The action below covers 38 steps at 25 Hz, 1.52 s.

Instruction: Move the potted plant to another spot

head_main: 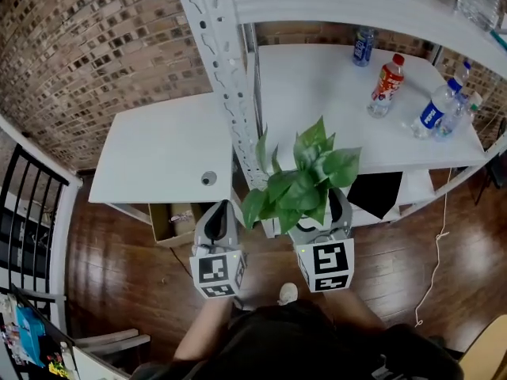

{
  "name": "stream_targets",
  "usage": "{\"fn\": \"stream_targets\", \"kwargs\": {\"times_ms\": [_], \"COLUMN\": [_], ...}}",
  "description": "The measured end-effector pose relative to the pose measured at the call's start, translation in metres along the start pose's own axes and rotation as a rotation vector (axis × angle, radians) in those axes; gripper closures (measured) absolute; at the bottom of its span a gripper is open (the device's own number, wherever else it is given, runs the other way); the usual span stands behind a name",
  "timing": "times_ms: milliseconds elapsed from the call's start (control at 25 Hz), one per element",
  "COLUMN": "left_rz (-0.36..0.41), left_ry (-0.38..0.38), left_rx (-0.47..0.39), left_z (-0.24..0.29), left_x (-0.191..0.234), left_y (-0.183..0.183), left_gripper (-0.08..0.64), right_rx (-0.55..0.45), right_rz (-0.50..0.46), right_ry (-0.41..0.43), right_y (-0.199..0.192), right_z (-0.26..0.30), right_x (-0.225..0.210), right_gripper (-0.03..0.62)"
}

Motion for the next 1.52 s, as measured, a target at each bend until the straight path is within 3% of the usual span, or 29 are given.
{"fn": "stream_targets", "kwargs": {"times_ms": [400, 600, 880, 1160, 1520], "left_rz": [0.027, 0.030, 0.000, -0.006, -0.043], "left_ry": [0.020, 0.047, 0.017, -0.098, -0.054], "left_rx": [-0.006, 0.000, 0.005, -0.065, -0.008], "left_z": [-0.030, -0.042, -0.041, -0.029, -0.019], "left_x": [0.111, 0.178, 0.252, 0.295, 0.344], "left_y": [-0.003, -0.008, -0.033, -0.054, -0.108], "left_gripper": [0.545, 0.544, 0.545, 0.545, 0.545], "right_rx": [-0.011, -0.025, -0.015, -0.020, 0.058], "right_rz": [0.040, 0.045, 0.043, 0.029, -0.022], "right_ry": [0.137, 0.167, 0.124, 0.054, -0.003], "right_y": [0.001, -0.007, -0.042, -0.086, -0.164], "right_z": [0.044, 0.088, 0.157, 0.210, 0.265], "right_x": [0.134, 0.195, 0.251, 0.288, 0.307], "right_gripper": [0.134, 0.135, 0.135, 0.135, 0.135]}}
Point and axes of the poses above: the fingertips, and each gripper's own axes: z forward along the fingers, x to its left, y out of its top, the point moved 8 cm from there along -z, backward along the fingers, and after that the axes turned 10 degrees about -x, right-handed, at the moved point
